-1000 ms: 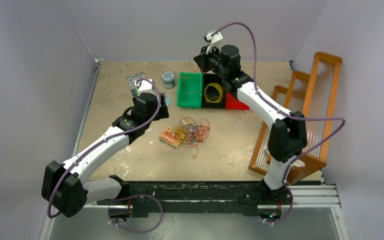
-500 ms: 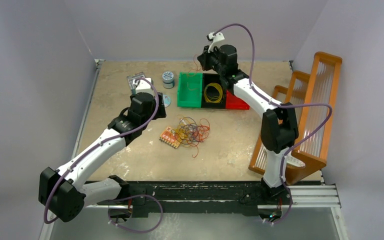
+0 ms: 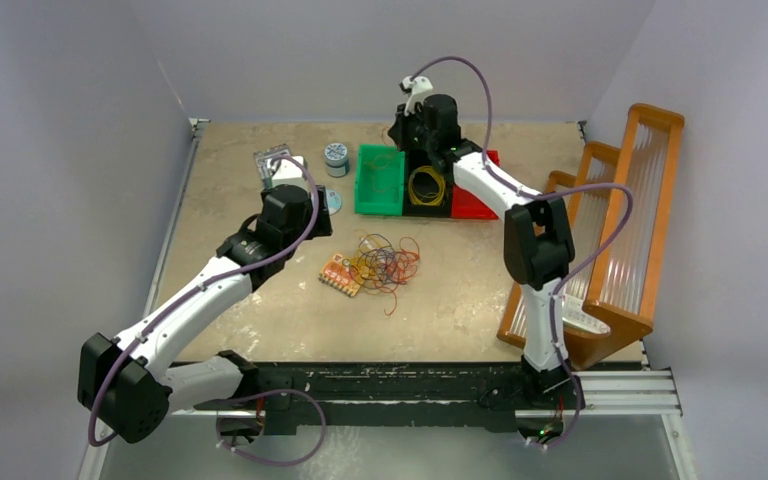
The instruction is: Untangle the cables
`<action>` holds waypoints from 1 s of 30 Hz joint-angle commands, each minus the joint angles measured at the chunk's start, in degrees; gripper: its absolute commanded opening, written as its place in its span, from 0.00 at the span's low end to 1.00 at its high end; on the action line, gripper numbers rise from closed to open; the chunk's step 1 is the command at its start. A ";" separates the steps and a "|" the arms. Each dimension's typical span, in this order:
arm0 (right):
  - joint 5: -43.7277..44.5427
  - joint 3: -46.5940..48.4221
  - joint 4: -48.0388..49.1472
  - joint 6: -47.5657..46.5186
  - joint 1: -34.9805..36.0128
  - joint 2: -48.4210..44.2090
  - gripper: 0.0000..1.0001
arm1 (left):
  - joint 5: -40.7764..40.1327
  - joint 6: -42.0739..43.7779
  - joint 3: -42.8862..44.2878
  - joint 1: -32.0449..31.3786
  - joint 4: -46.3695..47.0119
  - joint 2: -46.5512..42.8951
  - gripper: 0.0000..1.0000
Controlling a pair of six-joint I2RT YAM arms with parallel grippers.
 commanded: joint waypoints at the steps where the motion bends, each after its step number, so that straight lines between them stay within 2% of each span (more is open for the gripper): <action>1: -4.67 6.53 -5.59 -1.43 0.00 3.71 0.00 | -1.01 1.22 2.95 0.05 0.65 0.66 0.69; 6: -5.47 13.54 -11.43 -2.53 0.10 10.96 0.00 | -0.82 1.28 3.07 0.11 0.62 0.91 0.68; 13: -6.07 13.07 -10.27 -2.61 0.10 11.44 0.14 | -0.68 1.26 2.82 0.13 0.68 0.65 0.69; 21: -6.68 7.65 -6.25 -2.75 0.09 5.21 0.35 | 0.20 1.02 2.21 0.13 1.39 0.35 0.75; 26: -4.43 4.28 -5.41 -3.20 0.09 0.26 0.41 | 1.22 0.90 1.60 0.13 2.48 0.05 0.81; 30: -1.18 -2.42 -3.10 -3.38 0.10 -6.11 0.44 | 2.91 1.14 0.97 0.08 3.91 -0.48 0.82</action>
